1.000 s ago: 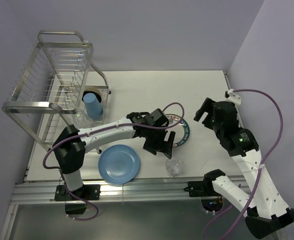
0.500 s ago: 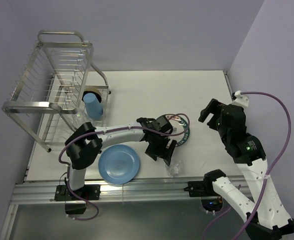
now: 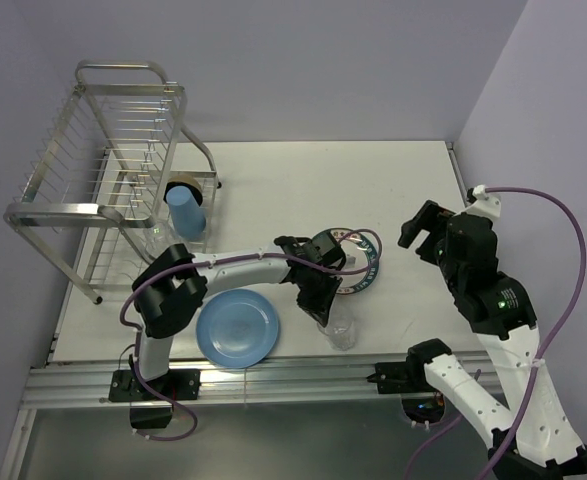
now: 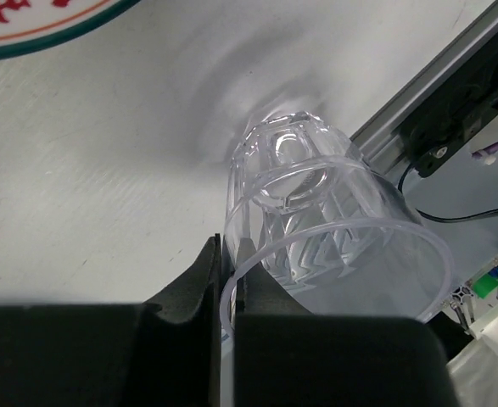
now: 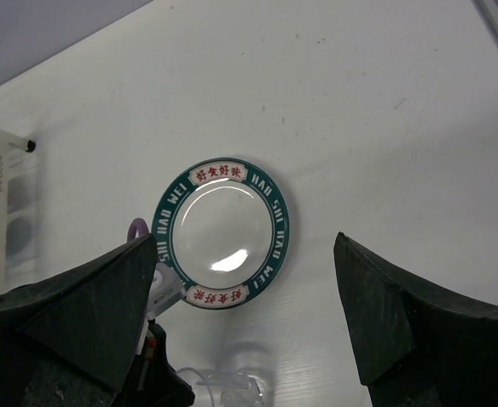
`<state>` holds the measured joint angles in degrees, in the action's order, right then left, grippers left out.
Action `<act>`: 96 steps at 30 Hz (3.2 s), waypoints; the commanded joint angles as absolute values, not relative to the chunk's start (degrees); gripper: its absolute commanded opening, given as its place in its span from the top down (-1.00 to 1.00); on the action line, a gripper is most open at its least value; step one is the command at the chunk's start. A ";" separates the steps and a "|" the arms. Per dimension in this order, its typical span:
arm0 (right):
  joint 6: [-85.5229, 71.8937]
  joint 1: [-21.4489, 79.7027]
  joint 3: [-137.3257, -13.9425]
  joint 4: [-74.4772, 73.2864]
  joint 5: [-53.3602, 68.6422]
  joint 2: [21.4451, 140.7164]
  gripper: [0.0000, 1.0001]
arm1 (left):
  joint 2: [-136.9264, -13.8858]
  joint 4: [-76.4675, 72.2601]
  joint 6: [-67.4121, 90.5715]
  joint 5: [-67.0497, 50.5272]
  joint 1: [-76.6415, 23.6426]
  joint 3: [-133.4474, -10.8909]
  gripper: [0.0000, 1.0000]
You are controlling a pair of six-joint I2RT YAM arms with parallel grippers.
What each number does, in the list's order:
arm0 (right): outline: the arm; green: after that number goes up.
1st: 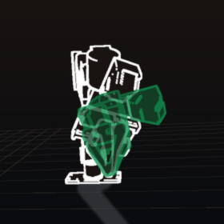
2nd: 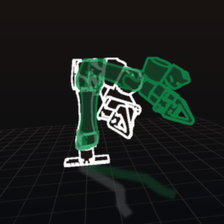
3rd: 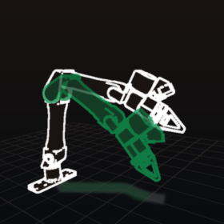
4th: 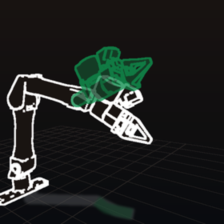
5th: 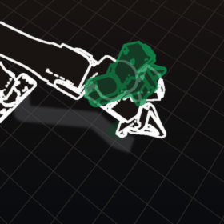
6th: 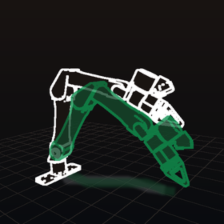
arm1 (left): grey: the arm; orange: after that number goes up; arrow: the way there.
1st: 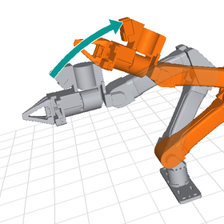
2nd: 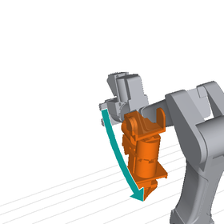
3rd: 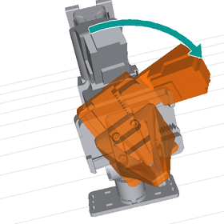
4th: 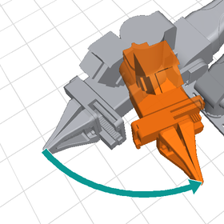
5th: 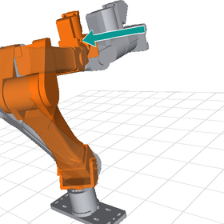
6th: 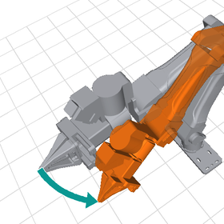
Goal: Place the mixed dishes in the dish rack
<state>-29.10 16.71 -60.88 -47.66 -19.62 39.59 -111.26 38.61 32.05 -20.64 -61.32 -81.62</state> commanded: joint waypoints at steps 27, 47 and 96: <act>-77.94 16.43 -57.30 -0.46 40.87 50.53 -0.82 | -56.52 19.52 27.60 23.28 -57.30 -76.21 1.00; -87.98 32.60 -67.58 14.41 31.46 64.86 -0.84 | -53.18 12.40 23.82 26.63 -57.39 -74.27 1.00; -25.93 46.14 -70.66 12.21 4.84 92.45 1.00 | -40.00 30.69 44.49 6.00 -57.39 -69.61 -0.73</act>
<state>-34.28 44.12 -66.76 8.19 9.39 89.69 -42.59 38.33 48.45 14.66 -57.19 -70.19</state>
